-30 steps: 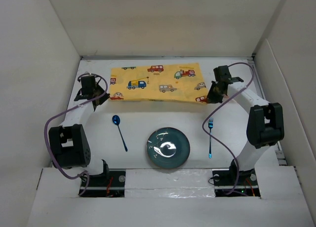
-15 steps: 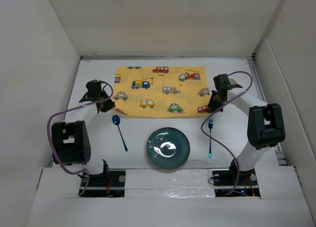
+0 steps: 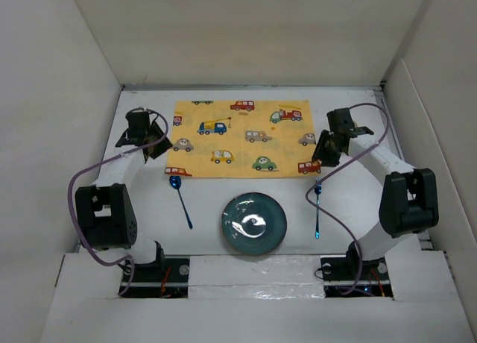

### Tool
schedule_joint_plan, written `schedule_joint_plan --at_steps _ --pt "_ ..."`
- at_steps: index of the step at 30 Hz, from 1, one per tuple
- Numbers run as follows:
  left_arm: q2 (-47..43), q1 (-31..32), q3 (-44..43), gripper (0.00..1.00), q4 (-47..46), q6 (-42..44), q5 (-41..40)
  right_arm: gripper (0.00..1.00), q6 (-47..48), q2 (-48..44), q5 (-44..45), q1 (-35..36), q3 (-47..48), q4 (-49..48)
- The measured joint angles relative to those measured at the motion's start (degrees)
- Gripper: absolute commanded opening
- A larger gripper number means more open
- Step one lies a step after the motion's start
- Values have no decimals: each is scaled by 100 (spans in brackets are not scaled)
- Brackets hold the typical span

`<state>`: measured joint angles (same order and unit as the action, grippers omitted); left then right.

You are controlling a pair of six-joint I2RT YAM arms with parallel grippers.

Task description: Set the dinner table for one person

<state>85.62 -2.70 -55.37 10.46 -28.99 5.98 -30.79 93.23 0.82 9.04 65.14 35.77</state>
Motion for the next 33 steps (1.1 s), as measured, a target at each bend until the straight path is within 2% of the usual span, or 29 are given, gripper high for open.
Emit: schedule_joint_plan --at_steps 5,6,7,8,9,11,12,13,19,20,22,23,24,27,30,33 --pt "0 0 -859 32 63 4 28 44 -2 -538 0 0 144 146" --pt "0 0 -1019 32 55 4 50 30 -2 -570 0 0 168 155" --pt "-13 0 -1152 32 39 2 76 30 7 -754 -2 0 267 162" --pt "-37 0 -1266 31 46 -2 136 20 28 -894 -48 11 293 140" --pt "-72 0 -1344 29 39 -2 195 0 105 -1047 -140 28 297 136" --pt "-188 -2 -1416 20 13 -20 437 0 225 -1419 -396 79 243 83" --pt "-264 2 -1419 5 -2 -33 562 0 280 -1639 -584 131 122 -39" --pt "-264 2 -1419 0 -2 -33 562 0 323 -1893 -813 210 -66 -166" --pt "-1167 372 -1423 0 -22 -26 946 0 256 -3036 -2135 835 -1698 -678" --pt "-1318 446 -1449 0 -15 -11 1014 4 210 -3180 -2297 890 -2015 -745" --pt "-1532 592 -1543 0 -17 52 1106 32 70 -3392 -2555 940 -2551 -817" --pt "-1591 678 -1606 3 -20 98 1141 46 7 -3442 -2656 953 -2765 -861" --pt "-1626 754 -1659 14 -39 146 1167 62 -28 -3451 -2736 968 -2929 -914" --pt "-1718 914 -1661 31 -48 269 1320 69 -52 -3195 -2988 1069 -3158 -1082" --pt "-1899 949 -1510 37 66 422 1362 70 -52 -2747 -3195 1259 -3228 -1370" --pt "-2138 938 -1436 37 339 619 1342 68 -59 -2365 -3344 1445 -3324 -1738"
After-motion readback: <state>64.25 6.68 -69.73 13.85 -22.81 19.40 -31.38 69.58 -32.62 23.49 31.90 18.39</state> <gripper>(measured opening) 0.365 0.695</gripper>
